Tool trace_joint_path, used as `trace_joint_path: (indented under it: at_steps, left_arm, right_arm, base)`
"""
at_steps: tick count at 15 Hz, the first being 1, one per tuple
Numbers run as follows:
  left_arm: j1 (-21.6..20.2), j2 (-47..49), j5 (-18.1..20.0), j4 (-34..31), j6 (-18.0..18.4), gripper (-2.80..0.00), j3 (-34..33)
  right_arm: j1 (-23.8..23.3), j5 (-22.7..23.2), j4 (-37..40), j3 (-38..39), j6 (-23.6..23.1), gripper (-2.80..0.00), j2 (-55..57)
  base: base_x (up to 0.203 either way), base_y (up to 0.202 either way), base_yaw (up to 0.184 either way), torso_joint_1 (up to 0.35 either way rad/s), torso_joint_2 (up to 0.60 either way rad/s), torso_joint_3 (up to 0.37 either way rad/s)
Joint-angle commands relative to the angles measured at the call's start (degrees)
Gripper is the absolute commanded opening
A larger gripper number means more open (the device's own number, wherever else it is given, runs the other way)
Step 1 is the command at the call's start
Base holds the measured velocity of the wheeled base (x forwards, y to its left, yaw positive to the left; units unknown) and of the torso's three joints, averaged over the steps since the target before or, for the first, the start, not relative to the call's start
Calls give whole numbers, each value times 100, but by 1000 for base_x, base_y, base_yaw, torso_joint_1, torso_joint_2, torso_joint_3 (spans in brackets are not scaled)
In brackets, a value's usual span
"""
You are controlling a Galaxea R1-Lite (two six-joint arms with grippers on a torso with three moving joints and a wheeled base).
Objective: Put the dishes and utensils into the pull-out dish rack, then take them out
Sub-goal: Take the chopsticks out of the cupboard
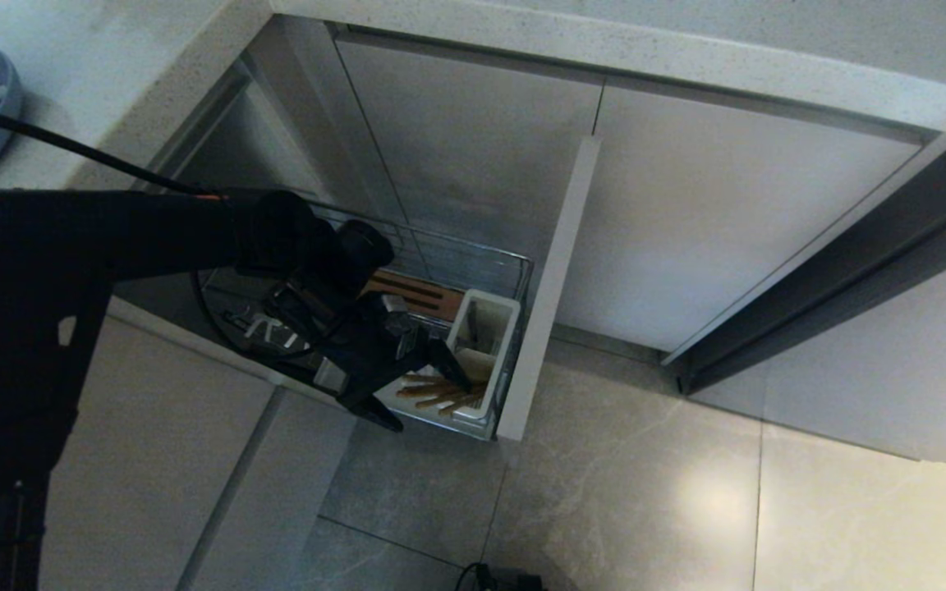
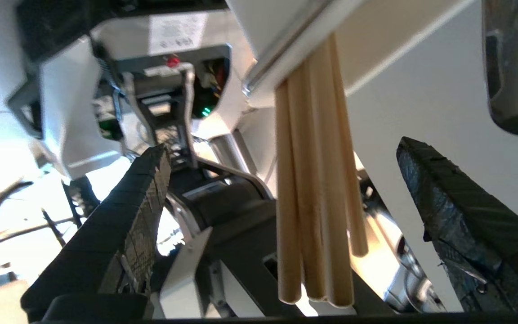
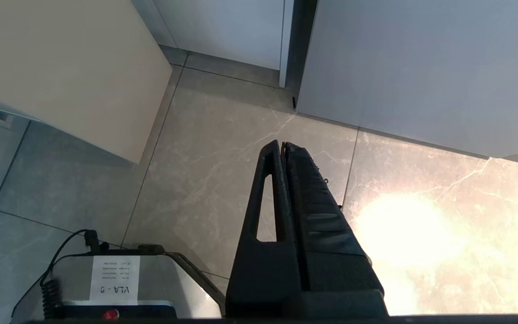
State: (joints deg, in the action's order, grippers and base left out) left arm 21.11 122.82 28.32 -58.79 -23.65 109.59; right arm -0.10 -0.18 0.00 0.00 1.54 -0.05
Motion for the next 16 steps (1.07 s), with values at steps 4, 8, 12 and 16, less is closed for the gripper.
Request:
trace_joint_path:
  at_steps: [4,8,12,16]
  left_arm:
    - [50,102,330,-44,-137,0,1]
    - [51,177,464,-62,-175,0,1]
    - [51,279,490,-62,-427,0,-2]
    - [59,339,490,-45,-647,0,-2]
  right_arm:
    - [1,1,0,0,-3,-280,-4]
    - [1,1,0,0,5,-280,-4]
    - [1,1,0,0,4,-280,-4]
    - [1,1,0,0,4,-280,-4]
  base:
    - [0,0,0,0,0,0]
    - [0,0,0,0,0,0]
    - [0,0,0,0,0,0]
    - [0,0,0,0,0,0]
